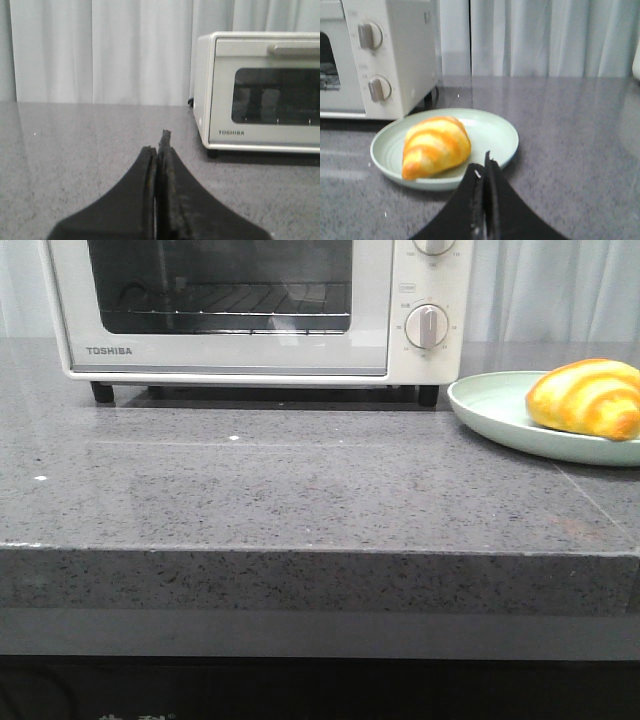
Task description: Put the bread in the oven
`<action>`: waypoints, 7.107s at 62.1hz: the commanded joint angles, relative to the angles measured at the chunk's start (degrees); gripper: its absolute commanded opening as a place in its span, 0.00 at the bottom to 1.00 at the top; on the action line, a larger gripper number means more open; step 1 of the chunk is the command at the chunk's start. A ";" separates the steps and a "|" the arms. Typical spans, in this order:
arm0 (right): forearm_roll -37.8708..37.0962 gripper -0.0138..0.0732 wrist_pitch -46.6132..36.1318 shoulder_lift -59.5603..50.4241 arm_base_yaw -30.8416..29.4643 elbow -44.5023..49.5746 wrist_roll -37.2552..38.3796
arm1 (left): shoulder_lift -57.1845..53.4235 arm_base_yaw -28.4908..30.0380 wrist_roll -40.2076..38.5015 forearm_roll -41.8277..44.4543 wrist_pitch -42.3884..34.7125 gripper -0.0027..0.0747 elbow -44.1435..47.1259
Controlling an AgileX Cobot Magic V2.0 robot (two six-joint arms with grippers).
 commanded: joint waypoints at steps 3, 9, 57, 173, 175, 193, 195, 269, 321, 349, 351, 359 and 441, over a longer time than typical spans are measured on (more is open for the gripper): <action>-0.62 0.09 -2.69 -0.71 -0.10 -8.15 -0.36 | 0.57 -0.32 -0.56 -0.56 -0.79 0.01 -8.87; -0.67 0.09 0.60 0.34 -0.10 -13.99 -0.36 | 3.09 -0.32 -0.56 -0.56 3.78 0.01 -14.69; -0.72 0.09 32.93 35.48 -0.10 -37.72 -0.36 | 33.53 -0.32 -0.56 -0.99 35.74 0.01 -37.11; -1.09 0.68 33.86 41.27 -0.10 -37.64 -0.36 | 54.43 -21.10 8.97 -18.07 17.37 0.01 -50.97; -1.09 0.68 33.65 41.27 -0.10 -37.64 -0.36 | 56.42 -21.99 8.97 -18.07 16.17 0.01 -52.32; -1.09 0.68 32.72 41.27 -0.10 -37.64 -0.36 | 72.77 -26.62 9.09 -17.82 11.25 0.01 -64.06; -1.09 0.68 32.72 41.27 -0.10 -37.64 -0.36 | 74.68 -26.83 9.09 -17.82 11.15 0.01 -65.19; -1.09 0.68 32.42 41.27 -0.10 -37.64 -0.36 | 84.33 -27.15 9.35 -15.18 24.12 0.01 -73.10; -0.43 0.68 33.07 42.34 -0.10 -38.93 -0.31 | 52.72 -27.02 -2.55 0.09 43.81 0.01 -58.73; 10.43 0.68 50.48 59.55 -0.10 -52.54 -0.36 | 38.07 -27.02 -15.99 12.42 43.81 0.01 -47.51; 10.97 0.68 51.81 61.47 -0.10 -53.71 -0.36 | 38.09 -27.02 -15.99 12.58 43.81 0.01 -47.41; 11.90 0.68 53.32 67.99 -0.10 -57.08 -0.31 | 38.09 -27.02 -15.99 13.32 43.81 0.01 -47.41; 13.97 0.26 52.65 79.41 -0.10 -67.11 0.06 | 38.09 -27.02 -15.99 14.83 43.81 0.01 -47.41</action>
